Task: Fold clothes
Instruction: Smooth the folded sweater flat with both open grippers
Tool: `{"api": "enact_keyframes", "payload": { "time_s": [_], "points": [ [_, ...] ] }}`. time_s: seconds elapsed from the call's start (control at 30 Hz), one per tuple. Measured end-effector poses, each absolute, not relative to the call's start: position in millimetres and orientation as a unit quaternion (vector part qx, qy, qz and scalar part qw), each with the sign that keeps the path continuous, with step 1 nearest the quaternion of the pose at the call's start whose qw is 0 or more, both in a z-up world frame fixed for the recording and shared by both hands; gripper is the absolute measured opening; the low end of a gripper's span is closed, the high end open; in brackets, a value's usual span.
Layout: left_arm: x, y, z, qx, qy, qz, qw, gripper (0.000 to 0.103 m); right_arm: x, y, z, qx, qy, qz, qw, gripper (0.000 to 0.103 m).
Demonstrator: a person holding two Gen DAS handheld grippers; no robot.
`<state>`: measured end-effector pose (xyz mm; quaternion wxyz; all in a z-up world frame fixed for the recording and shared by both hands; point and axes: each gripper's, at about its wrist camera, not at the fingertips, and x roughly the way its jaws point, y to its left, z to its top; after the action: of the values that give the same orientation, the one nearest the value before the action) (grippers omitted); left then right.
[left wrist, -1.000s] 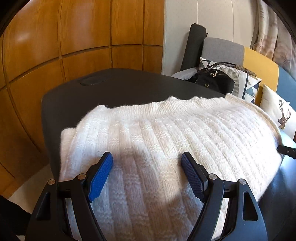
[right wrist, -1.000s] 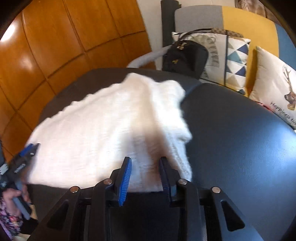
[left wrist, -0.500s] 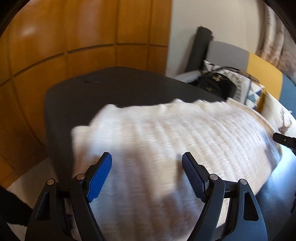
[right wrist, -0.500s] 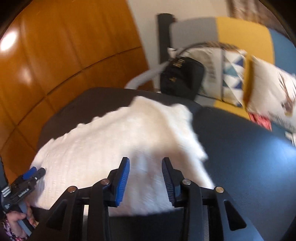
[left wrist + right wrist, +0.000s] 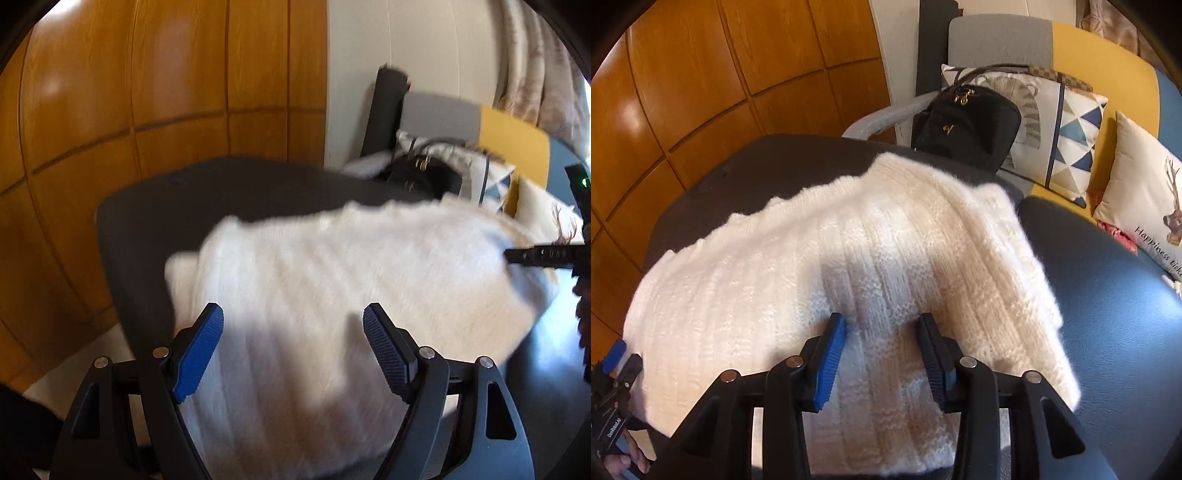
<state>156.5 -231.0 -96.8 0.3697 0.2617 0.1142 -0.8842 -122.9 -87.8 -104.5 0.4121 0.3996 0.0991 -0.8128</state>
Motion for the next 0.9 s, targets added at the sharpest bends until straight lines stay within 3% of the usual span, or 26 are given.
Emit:
{"api": "enact_keyframes", "payload": {
  "time_s": [0.17, 0.27, 0.5, 0.9],
  "points": [
    [123.8, -269.8, -111.9, 0.337, 0.137, -0.834, 0.416, 0.081, -118.5, -99.9, -107.9, 0.402, 0.105, -0.808, 0.418, 0.044],
    [124.5, -269.7, -118.3, 0.33, 0.134, -0.834, 0.422, 0.084, -115.7, -101.4, -118.3, 0.397, 0.106, -0.814, 0.412, 0.052],
    [125.9, -260.0, -112.6, 0.336, 0.128, -0.824, 0.439, 0.084, -99.8, -87.5, -119.6, 0.406, 0.091, -0.818, 0.398, 0.057],
    [150.2, -209.4, -75.7, 0.35, 0.148, -0.818, 0.432, 0.084, -20.5, -58.6, -91.2, 0.403, 0.082, -0.821, 0.397, 0.058]
  ]
}}
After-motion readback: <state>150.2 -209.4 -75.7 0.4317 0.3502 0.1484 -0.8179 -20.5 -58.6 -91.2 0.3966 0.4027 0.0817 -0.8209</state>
